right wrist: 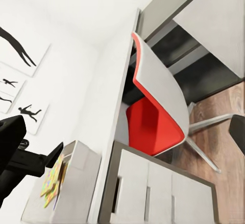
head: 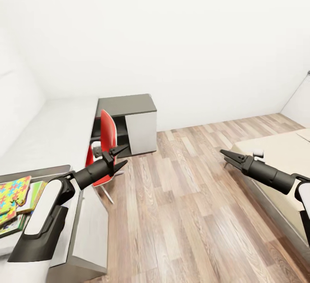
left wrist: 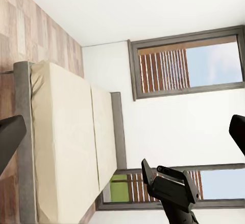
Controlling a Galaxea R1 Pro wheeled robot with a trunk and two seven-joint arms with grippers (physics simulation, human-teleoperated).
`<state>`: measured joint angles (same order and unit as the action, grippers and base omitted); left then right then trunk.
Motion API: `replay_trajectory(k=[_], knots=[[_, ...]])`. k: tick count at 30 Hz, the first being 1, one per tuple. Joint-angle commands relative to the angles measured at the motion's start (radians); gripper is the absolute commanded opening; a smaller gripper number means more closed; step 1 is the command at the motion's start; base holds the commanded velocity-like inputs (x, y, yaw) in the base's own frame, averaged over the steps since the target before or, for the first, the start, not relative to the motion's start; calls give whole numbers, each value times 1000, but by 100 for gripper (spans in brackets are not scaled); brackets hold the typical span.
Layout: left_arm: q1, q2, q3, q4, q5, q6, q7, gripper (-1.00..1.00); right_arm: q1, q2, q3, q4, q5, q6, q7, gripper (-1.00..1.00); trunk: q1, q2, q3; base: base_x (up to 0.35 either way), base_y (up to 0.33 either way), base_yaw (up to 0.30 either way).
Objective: Put all the toys in the child's room - the three board games (two on the bed and one on the table), the two jigsaw puzzles on the table, and the tennis ball on the table - inside the toy box on the table in the child's room.
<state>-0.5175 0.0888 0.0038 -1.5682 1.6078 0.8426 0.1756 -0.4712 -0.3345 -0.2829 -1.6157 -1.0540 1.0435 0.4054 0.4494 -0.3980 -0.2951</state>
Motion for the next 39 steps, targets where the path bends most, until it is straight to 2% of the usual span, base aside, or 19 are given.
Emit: replay_trajectory(k=[1, 16, 21, 39], knots=[[-1, 0, 0, -1, 11, 3, 10, 100, -1, 0, -1, 0, 9, 4, 10, 100, 1, -2, -2, 0, -275, -8], [-1, -1, 1, 4, 10, 3, 11, 100, -3, 0, 4, 1, 11, 4, -10, 100, 1, -2, 0, 0, -235, -14], [-1, -1, 1, 8, 9, 3, 11, 100, -6, 0, 21, 2, 11, 4, -48, 100, 1, -2, 4, 0, -53, -116], [-1, -1, 1, 11, 5, 3, 11, 100, -9, 1, 44, 2, 12, 4, -77, 100, 1, -2, 28, 0, -10, -155]])
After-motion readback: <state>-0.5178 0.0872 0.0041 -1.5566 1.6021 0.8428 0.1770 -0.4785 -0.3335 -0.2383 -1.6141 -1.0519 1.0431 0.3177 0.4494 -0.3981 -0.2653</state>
